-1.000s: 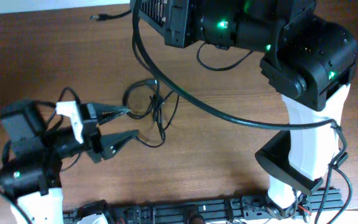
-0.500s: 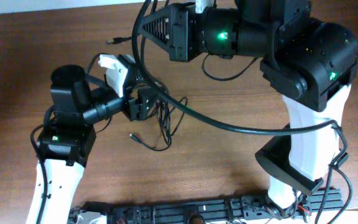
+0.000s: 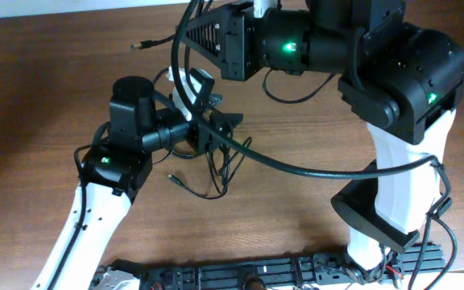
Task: Untangle cables
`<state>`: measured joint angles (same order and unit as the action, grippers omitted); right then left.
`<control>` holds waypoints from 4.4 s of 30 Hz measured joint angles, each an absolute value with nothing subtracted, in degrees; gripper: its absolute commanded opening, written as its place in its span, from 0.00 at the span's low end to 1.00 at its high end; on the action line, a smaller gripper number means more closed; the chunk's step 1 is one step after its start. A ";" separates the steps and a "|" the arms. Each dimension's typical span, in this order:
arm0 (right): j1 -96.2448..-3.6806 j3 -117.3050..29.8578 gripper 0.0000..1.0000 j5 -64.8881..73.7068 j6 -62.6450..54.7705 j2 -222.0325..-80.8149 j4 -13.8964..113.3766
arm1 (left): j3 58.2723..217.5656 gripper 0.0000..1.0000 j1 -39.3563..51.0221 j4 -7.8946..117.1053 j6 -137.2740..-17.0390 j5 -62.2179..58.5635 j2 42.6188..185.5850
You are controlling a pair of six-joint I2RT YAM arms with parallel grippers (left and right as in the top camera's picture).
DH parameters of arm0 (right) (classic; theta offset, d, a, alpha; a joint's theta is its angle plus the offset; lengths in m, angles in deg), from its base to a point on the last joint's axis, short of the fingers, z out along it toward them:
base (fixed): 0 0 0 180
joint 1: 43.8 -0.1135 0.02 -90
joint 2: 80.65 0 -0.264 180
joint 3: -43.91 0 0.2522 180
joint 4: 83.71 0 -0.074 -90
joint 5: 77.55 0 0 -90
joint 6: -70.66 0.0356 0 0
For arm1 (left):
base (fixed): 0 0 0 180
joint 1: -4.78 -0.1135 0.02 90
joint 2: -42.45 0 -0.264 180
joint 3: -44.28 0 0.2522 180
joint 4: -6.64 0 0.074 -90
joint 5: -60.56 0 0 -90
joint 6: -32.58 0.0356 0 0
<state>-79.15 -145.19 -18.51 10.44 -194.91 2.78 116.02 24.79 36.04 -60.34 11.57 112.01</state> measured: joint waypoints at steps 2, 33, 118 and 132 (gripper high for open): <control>-78.74 -145.19 0.04 -18.46 9.92 -194.89 1.58 | 116.02 0.68 24.16 36.17 -60.32 11.64 112.01; -78.19 -145.19 0.04 -20.47 8.59 -194.80 -1.22 | 116.00 0.09 28.14 39.43 -52.27 14.76 105.87; -67.09 -127.42 0.63 -29.83 -28.99 -195.59 -13.20 | 116.00 0.02 7.37 2.29 -115.66 20.79 108.15; -74.63 -127.32 0.04 -27.93 -29.84 -200.02 -12.04 | 116.00 0.04 7.35 0.70 -116.66 20.51 108.15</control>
